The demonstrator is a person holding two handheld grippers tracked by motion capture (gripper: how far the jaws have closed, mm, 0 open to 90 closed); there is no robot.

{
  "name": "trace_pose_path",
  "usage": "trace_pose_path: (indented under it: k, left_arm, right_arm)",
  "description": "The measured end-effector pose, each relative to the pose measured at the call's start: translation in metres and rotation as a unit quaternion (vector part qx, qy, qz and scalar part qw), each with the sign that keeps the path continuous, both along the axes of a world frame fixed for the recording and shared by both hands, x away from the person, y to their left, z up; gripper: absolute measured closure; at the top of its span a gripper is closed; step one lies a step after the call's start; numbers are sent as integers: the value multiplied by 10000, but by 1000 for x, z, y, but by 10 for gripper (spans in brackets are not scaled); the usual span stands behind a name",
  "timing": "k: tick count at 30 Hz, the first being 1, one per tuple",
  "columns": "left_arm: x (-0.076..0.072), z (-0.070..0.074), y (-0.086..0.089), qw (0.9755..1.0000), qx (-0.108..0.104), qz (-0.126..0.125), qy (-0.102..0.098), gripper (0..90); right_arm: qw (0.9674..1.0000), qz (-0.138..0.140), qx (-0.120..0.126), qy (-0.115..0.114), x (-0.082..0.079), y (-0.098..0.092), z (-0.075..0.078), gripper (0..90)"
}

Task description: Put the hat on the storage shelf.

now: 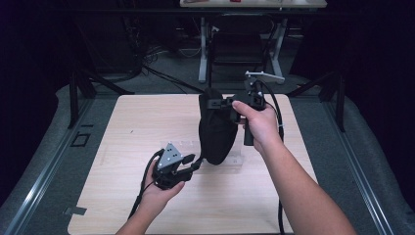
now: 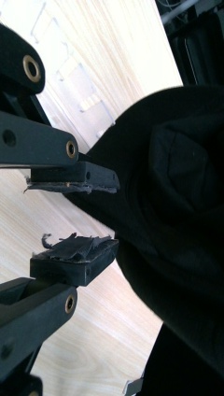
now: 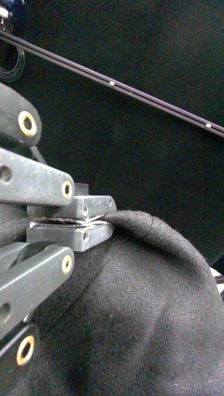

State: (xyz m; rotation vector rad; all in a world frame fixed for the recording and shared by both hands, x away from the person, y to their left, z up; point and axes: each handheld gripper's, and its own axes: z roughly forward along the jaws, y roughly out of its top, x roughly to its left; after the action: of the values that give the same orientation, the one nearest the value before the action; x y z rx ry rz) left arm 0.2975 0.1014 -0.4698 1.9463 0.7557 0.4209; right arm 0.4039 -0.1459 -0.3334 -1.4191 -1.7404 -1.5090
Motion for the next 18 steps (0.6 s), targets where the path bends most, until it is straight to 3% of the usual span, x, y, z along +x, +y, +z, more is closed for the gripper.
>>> trace_pose_path:
  k: [7,18]
  left_arm:
    - [3,0,-7,10000,3,22,-29,712]
    - [2,-2,-10,9996,223,47,-182,782]
  right_arm:
    - [10000,5,1,0,0,4,0,879]
    - [10000,6,25,-12,-1,4,0,869]
